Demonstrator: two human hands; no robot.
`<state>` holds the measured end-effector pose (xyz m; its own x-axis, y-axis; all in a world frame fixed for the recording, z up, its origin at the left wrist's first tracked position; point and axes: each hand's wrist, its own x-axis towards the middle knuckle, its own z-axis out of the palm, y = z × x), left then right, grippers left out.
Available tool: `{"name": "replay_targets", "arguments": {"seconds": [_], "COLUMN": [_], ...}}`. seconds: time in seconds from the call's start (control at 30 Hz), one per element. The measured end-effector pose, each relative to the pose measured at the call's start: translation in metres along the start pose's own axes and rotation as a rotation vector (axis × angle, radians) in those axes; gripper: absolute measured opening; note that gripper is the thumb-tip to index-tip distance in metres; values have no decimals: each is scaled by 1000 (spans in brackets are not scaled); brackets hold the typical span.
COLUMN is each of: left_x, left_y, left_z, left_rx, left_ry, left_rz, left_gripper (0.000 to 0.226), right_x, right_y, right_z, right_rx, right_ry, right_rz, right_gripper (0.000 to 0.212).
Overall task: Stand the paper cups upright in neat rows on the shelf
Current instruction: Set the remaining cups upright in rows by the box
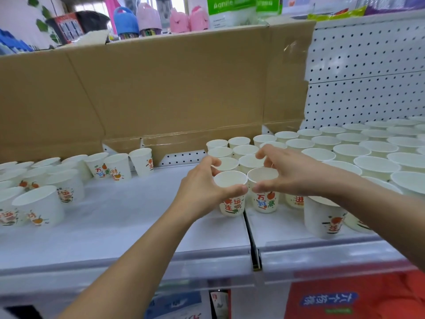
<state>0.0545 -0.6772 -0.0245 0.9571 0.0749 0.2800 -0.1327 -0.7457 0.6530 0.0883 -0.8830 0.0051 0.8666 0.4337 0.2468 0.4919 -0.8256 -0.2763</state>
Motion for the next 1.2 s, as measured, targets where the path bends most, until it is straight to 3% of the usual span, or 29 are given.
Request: {"name": "replay_targets", "arguments": {"seconds": [0.27,0.43,0.53,0.63,0.83,0.93,1.07,1.2], "left_x": [-1,-19,-44,-71,-126,-151,-162,-159], "left_y": [1,-11,-35,-77,-183,-229,-271,-284], "left_z": [0,-22,-46,-83,-193,-253,-301,-311], "left_rx": [56,-96,-132,-71,133,317,438,530], "left_ry": [16,84,201,327,639,762,640,554], "left_rz": [-2,55,125,116,-40,-148,-236,-210], "left_gripper": [89,72,56,50,36,36,36,11], "right_x": [-4,-3,5,22,76,99,121,125], "right_y": [-3,-41,-86,-141,-260,-310,-348,-362], "right_z": [-2,-1,17,51,122,142,158,169], "right_rx": [-73,9,162,285,432,385,252,119], "right_ry": [20,213,293,249,65,80,120,149], "right_rz": [10,-119,-280,-376,-486,-540,-521,-523], "right_gripper": [75,59,45,42,40,36,29,18]}}
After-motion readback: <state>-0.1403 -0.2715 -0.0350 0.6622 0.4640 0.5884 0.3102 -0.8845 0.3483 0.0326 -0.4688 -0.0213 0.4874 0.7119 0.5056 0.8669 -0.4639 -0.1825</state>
